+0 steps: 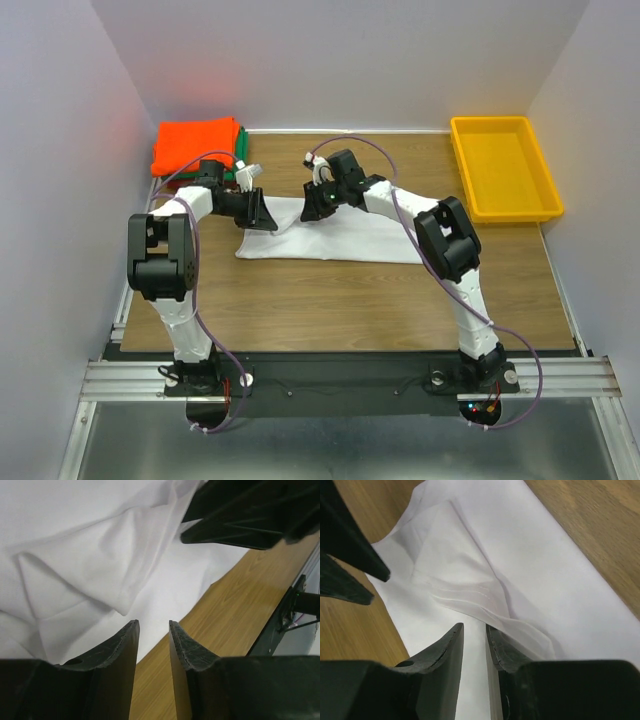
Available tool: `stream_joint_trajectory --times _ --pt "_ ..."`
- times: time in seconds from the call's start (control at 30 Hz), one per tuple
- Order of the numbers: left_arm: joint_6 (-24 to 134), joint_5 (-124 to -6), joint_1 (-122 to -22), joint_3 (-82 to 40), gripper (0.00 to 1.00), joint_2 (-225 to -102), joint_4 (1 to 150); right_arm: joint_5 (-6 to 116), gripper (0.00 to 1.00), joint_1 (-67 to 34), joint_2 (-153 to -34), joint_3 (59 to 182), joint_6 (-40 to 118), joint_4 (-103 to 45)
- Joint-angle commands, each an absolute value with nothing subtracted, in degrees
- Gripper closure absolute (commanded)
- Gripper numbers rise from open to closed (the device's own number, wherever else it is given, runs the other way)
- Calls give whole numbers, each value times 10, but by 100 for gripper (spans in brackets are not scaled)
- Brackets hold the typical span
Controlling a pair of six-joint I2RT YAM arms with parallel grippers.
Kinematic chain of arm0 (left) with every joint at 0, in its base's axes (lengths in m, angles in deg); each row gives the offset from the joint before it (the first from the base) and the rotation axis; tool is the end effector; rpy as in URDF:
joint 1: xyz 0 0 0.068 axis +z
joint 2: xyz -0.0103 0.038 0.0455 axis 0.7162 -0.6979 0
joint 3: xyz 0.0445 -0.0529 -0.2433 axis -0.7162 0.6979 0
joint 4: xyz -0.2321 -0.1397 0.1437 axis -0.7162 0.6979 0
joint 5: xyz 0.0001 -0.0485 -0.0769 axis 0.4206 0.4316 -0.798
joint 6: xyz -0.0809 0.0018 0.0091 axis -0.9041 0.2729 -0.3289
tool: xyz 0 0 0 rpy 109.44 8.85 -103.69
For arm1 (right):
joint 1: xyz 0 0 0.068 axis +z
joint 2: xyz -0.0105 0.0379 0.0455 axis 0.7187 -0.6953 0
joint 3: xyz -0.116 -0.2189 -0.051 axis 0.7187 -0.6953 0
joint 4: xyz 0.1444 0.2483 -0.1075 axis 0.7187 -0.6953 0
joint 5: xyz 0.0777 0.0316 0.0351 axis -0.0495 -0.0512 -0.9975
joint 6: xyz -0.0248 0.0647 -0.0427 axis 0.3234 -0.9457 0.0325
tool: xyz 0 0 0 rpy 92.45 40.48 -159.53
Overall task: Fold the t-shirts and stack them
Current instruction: Fold the tshirt
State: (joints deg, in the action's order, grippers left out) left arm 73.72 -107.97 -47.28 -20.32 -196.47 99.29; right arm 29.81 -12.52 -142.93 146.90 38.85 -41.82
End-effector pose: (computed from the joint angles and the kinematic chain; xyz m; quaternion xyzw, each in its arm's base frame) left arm 0.4271 -0.0665 0.1182 0.1792 0.8577 -0.4031 0.2642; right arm 0.4493 0.3428 0.1207 -0.3129 0.8259 0.3788 0.2766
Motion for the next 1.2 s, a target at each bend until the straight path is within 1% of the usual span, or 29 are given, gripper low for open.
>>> stream_joint_trajectory --times 0.0,0.1,0.3,0.5,0.53,0.63,0.97,1.1,1.17 --pt "771 -1140 -476 -196 60 -1934 994 322 71 -126 -1436 1478 408 -393" --pt "751 -1154 -477 -208 63 -1952 966 330 71 -127 -1437 1478 402 -387" --pt "712 -1170 -476 -211 63 -1987 902 352 74 -134 -1444 1476 389 -376" --pt "672 -1177 -476 -214 63 -2002 820 345 75 -139 -1459 1473 378 -369" --pt "640 -1180 -476 -213 63 -2015 799 342 75 -140 -1464 1474 373 -368" --pt "621 -1181 -479 -211 64 -2044 780 334 75 -146 -1473 1478 358 -364" --pt "616 -1118 -479 -184 68 -2108 792 243 76 -179 -1491 1481 267 -356" --pt "639 -1109 -479 -197 68 -2087 816 181 76 -198 -1493 1480 216 -352" --pt "653 -1102 -479 -206 67 -2072 827 129 76 -212 -1491 1471 170 -331"
